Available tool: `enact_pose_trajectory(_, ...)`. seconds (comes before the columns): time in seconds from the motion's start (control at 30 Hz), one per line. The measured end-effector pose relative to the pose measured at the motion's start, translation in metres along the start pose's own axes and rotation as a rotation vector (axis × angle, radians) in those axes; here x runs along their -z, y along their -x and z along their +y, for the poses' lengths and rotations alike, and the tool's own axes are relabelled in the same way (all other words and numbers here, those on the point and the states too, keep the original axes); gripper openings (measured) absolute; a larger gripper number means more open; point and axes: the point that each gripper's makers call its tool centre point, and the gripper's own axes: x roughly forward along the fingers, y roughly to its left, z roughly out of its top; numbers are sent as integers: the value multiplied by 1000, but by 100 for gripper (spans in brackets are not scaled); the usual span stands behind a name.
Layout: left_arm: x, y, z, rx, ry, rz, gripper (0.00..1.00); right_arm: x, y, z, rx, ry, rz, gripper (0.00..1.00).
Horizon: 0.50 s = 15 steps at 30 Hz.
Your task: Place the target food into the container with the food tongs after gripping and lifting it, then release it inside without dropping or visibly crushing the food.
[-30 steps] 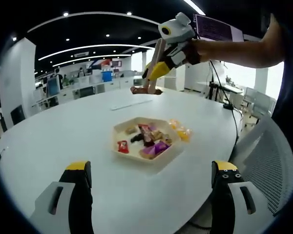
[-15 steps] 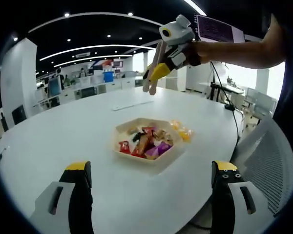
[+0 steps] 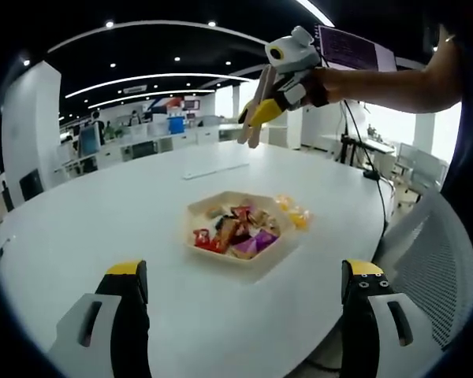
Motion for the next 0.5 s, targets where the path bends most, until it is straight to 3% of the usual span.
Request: enact_pose_trajectory(0.5, 0, 0, 1, -1, 2, 0, 100, 22, 29, -8, 28, -15, -2, 23)
